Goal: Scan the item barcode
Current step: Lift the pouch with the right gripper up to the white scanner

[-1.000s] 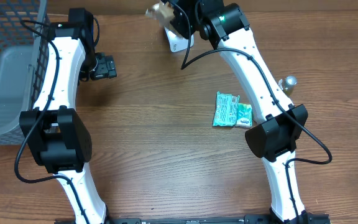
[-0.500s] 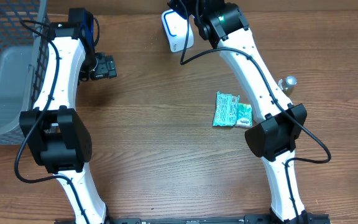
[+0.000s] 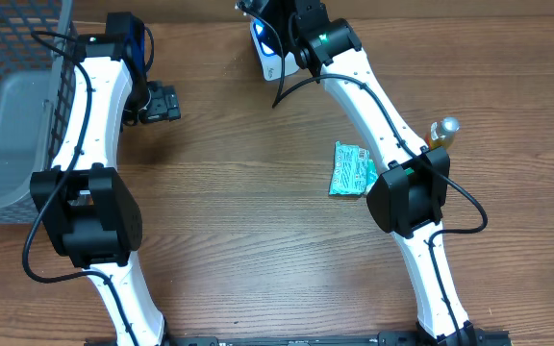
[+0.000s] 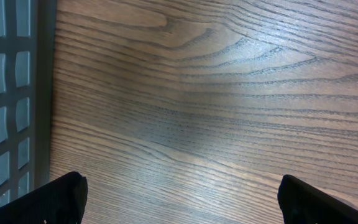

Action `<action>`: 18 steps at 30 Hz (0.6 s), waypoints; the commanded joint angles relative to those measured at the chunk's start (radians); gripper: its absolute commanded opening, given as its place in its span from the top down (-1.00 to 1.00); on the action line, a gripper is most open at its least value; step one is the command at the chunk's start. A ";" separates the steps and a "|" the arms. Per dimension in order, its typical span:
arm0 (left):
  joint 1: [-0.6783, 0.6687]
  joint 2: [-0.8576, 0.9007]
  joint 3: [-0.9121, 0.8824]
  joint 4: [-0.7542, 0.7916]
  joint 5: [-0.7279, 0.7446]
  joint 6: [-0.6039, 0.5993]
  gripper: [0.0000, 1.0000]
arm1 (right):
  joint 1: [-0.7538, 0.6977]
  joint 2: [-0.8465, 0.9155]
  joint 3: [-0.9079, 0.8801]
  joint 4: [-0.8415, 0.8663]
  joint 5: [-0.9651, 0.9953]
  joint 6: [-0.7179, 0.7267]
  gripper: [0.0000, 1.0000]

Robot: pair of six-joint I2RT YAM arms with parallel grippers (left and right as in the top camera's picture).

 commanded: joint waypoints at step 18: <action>0.002 -0.004 0.014 0.000 -0.013 0.015 -0.99 | 0.003 0.020 0.005 -0.051 -0.160 0.051 0.93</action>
